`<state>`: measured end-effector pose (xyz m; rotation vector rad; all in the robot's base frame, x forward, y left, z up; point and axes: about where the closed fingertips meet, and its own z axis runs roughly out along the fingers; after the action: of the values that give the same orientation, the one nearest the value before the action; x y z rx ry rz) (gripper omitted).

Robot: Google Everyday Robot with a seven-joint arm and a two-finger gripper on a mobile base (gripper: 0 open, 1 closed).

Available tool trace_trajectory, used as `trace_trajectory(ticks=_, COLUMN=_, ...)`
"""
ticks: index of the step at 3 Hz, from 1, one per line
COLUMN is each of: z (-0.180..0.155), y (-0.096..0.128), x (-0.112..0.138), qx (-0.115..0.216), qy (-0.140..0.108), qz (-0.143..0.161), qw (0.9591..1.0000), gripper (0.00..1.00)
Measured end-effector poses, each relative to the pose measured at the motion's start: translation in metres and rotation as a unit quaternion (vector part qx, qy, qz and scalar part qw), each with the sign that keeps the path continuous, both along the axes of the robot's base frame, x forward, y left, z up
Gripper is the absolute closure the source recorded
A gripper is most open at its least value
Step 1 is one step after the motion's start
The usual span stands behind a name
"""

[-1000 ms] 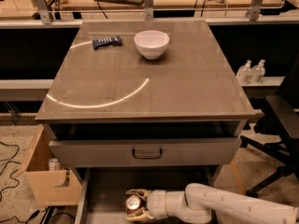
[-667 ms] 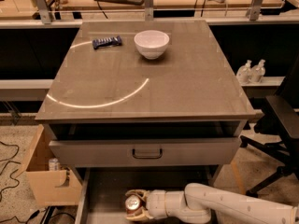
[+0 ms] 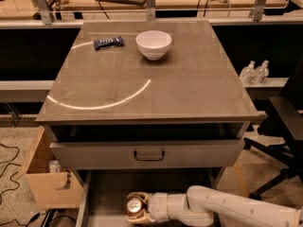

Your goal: Pick coke can from middle drawer and place on counter

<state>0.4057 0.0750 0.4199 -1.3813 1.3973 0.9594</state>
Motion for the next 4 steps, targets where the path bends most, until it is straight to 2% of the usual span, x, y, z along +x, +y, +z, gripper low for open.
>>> trace_trajectory(ticks=1, z=0.001, y=0.004, x=-0.001, qx=0.008, qy=0.006, qz=0.007, qw=0.9999, gripper=1.00)
trace_trajectory(ticks=2, z=0.020, y=0.005, x=-0.009, qx=0.031, qy=0.012, qz=0.022, qw=0.9992, gripper=1.00)
trace_trajectory(ticks=3, z=0.056, y=0.004, x=-0.024, qx=0.041, qy=0.018, qz=0.026, qw=0.9987, gripper=1.00)
trace_trajectory(ticks=4, z=0.107, y=-0.001, x=-0.045, qx=0.029, qy=0.013, qz=0.013, qw=0.9994, gripper=1.00)
